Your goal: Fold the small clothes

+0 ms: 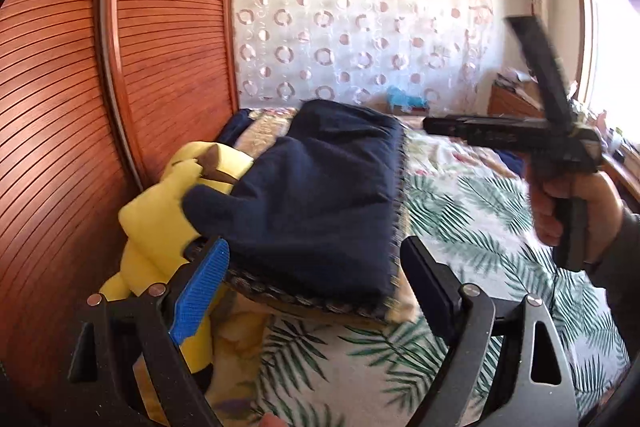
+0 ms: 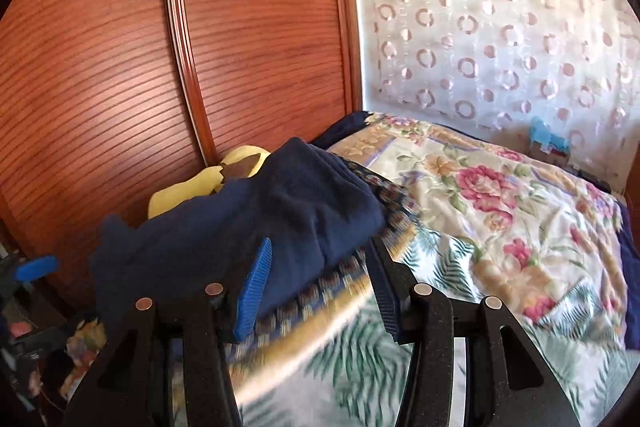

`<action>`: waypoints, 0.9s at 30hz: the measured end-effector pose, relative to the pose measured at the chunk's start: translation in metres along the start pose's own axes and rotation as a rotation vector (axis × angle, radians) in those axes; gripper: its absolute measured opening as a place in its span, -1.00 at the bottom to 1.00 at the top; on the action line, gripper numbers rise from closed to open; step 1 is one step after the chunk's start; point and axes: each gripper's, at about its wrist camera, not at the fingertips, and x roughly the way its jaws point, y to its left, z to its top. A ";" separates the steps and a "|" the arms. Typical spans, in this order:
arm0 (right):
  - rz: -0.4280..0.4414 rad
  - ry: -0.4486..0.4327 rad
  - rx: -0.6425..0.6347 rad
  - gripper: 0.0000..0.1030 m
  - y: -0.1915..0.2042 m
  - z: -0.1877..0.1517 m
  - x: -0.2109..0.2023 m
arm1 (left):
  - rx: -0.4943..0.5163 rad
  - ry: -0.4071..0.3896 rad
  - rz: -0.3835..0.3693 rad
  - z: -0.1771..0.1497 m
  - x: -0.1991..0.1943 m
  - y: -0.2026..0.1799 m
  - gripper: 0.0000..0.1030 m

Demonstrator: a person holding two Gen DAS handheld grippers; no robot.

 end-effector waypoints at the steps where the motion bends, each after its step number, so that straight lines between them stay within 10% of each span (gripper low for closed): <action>1: -0.017 -0.009 0.002 0.00 0.001 -0.007 -0.013 | 0.014 0.005 -0.009 -0.001 -0.001 -0.006 0.71; 11: -0.157 -0.053 0.040 0.46 0.024 -0.074 -0.143 | 0.056 0.011 -0.138 -0.012 -0.019 -0.063 0.70; 27: -0.415 -0.167 0.208 0.58 0.099 -0.143 -0.311 | 0.169 -0.108 -0.222 -0.004 -0.092 -0.143 0.70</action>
